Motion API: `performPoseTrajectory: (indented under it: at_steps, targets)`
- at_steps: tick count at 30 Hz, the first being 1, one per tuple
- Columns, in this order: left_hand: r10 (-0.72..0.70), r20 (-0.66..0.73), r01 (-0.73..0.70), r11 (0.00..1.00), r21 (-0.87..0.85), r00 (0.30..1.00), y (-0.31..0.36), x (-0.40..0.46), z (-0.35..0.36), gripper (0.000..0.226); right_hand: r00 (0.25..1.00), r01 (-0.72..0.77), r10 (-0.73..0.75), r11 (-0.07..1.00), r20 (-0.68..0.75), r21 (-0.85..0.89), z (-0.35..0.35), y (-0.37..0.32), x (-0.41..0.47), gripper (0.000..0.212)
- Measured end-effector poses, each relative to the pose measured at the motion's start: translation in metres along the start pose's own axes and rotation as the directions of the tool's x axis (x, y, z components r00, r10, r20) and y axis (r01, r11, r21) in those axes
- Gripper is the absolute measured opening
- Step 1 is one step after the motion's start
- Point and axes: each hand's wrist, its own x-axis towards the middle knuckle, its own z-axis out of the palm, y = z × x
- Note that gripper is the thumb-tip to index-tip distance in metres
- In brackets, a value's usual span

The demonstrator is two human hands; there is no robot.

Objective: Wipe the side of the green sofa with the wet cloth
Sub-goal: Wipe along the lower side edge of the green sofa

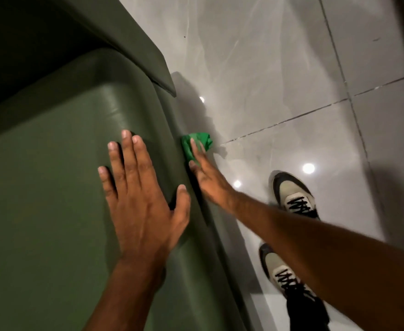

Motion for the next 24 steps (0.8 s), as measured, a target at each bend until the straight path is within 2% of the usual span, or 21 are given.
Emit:
performPoseTrajectory:
  at_steps: [2, 8, 12, 15, 18, 24]
  targets:
    - [-0.005, -0.009, 0.005, 1.000, -0.003, 1.000, 0.000, 0.000, 0.001, 0.104, 1.000, -0.008, 0.008, 1.000, 0.012, -0.013, -0.005, 0.002, 0.020, 0.055]
    - [0.003, -0.010, -0.003, 1.000, 0.010, 1.000, -0.003, -0.001, 0.005, 0.103, 0.977, -0.211, 0.213, 0.975, -0.023, 0.066, 0.000, 0.028, 0.023, 0.051]
    - [0.003, 0.019, -0.004, 0.999, 0.041, 1.000, -0.003, 0.005, 0.003, 0.100, 0.992, -0.124, 0.125, 0.985, -0.006, 0.119, 0.001, 0.018, 0.003, 0.052]
    - [-0.016, 0.023, 0.016, 1.000, 0.007, 1.000, -0.002, 0.024, -0.002, 0.097, 1.000, -0.017, 0.018, 0.997, -0.007, 0.072, 0.001, 0.002, 0.005, 0.055]
    - [-0.038, -0.002, 0.038, 0.999, -0.003, 0.999, 0.000, 0.039, -0.003, 0.096, 1.000, -0.002, 0.003, 0.999, -0.019, 0.039, 0.000, -0.014, 0.033, 0.056]
    - [-0.049, -0.029, 0.050, 0.998, 0.024, 0.998, 0.003, 0.037, 0.006, 0.094, 0.967, -0.220, 0.248, 0.932, -0.065, 0.288, 0.005, 0.005, 0.057, 0.055]
